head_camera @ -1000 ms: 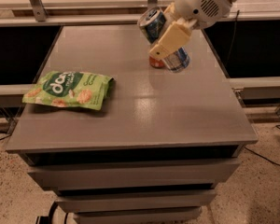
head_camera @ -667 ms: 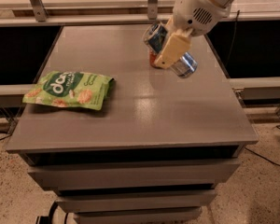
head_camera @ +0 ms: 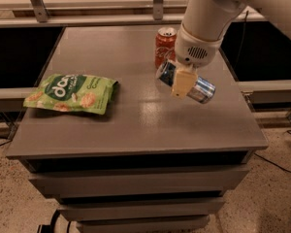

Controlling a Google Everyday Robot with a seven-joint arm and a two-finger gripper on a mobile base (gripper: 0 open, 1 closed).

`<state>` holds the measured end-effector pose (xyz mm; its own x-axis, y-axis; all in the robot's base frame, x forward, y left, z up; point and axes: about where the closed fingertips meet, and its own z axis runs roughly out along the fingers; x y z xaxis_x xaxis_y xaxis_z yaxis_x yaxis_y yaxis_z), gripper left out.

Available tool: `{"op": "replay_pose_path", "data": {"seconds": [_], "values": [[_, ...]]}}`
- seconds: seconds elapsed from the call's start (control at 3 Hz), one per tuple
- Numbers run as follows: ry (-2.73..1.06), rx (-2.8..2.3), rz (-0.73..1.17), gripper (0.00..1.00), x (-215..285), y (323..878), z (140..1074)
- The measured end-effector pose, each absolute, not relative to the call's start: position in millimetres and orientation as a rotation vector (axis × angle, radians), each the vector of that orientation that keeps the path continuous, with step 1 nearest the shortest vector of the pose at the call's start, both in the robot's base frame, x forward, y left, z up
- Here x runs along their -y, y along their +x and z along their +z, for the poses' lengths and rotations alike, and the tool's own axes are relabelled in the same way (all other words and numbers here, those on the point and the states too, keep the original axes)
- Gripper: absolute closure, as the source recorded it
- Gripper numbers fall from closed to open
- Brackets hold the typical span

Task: Knock redbull can over

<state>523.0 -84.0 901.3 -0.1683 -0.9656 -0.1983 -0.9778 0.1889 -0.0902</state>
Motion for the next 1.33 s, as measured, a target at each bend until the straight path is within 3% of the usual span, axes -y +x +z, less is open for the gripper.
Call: {"op": "replay_pose_path", "data": {"seconds": [0.33, 1.0, 1.33], "values": [[-1.918, -2.315, 0.012, 0.58, 92.9, 513.8, 879.7], [-2.001, -2.358, 0.037, 0.12, 94.8, 495.2, 842.9], [-2.018, -2.367, 0.061, 0.00, 96.8, 489.6, 835.0]]}}
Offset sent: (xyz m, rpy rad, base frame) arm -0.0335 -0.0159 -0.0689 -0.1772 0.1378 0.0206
